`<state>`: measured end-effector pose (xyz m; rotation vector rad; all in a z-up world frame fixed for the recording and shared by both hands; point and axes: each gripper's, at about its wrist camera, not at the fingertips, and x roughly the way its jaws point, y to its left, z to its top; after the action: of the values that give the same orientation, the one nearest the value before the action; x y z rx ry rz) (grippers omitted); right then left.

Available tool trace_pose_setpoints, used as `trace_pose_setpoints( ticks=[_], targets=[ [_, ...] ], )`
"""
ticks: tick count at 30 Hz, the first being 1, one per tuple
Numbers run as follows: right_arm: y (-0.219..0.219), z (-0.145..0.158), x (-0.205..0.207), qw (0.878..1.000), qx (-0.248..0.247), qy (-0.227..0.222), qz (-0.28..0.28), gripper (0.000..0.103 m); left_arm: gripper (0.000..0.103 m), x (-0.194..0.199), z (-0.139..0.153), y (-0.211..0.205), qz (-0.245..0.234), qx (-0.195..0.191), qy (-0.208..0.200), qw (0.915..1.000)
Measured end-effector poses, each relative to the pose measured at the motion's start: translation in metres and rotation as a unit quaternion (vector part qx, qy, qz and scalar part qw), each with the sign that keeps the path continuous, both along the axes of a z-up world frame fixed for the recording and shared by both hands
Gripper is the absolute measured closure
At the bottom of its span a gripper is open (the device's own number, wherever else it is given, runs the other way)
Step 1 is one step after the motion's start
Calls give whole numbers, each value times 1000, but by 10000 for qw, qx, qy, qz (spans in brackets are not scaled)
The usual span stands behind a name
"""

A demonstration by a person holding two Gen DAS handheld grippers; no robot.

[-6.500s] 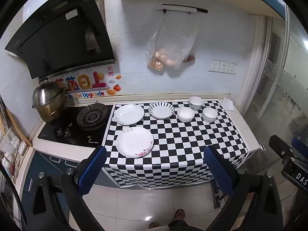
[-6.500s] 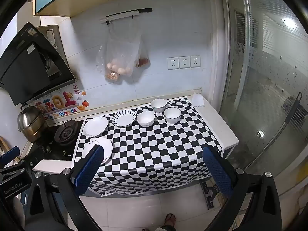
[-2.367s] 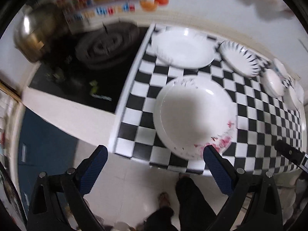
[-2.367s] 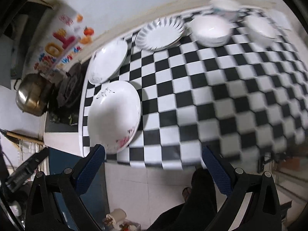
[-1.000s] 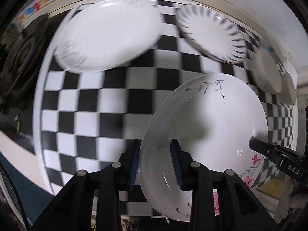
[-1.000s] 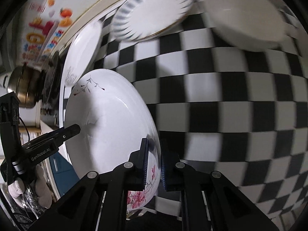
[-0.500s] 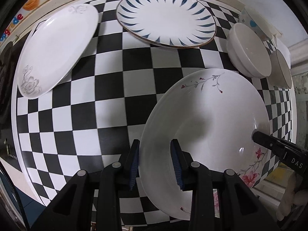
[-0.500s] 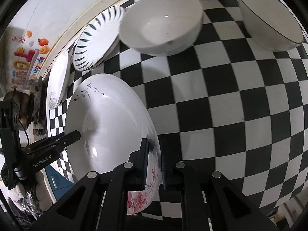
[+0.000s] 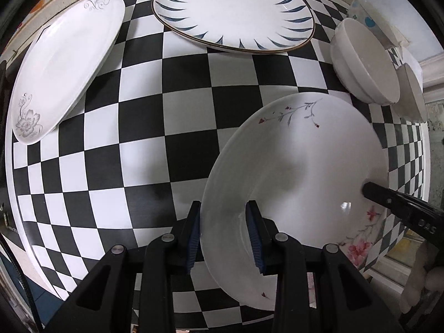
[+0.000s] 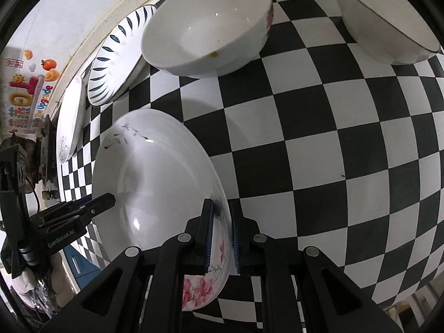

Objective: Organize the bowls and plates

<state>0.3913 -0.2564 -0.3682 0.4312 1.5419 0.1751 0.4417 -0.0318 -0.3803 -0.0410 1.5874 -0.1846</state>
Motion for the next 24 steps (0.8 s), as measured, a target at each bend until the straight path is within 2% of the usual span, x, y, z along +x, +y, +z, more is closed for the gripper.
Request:
trace_pose_setpoints(
  ticks=[2, 4, 7, 9, 11, 12, 14, 18, 21, 24],
  targets=[
    [-1, -5, 3, 9999, 4, 130, 5, 84, 74, 4, 9, 6, 134, -106, 44, 9998],
    [-6, -5, 6, 9994, 153, 299, -123, 82, 73, 6, 30, 21, 336, -251, -88, 9991],
    [-17, 25, 5, 9990, 232, 70, -384, 72, 72, 9, 79, 61, 768, -379, -517, 9950],
    [-14, 55, 5, 9984, 301, -262, -399, 68, 63, 13, 103, 90, 975, -340, -768, 9917],
    [2, 86, 10, 9967, 501, -566, -290, 58, 47, 23, 121, 122, 1154, -177, -1002, 9881],
    [20, 99, 15, 9953, 674, -683, -144, 51, 45, 31, 126, 144, 1282, 27, -1134, 9852],
    [53, 110, 27, 9919, 997, -776, 126, 41, 42, 45, 122, 176, 1403, 254, -1150, 9831],
    [132, 98, 67, 9880, 1274, -743, 462, 40, 43, 97, 93, 240, 1518, 325, -735, 9851],
    [175, 75, 90, 9880, 1388, -556, 376, 40, 43, 130, 73, 255, 1102, 463, -539, 9914],
    [212, 51, 106, 9924, 1124, -475, 185, 40, 43, 154, 58, 260, 575, 628, -438, 9954]
  ],
)
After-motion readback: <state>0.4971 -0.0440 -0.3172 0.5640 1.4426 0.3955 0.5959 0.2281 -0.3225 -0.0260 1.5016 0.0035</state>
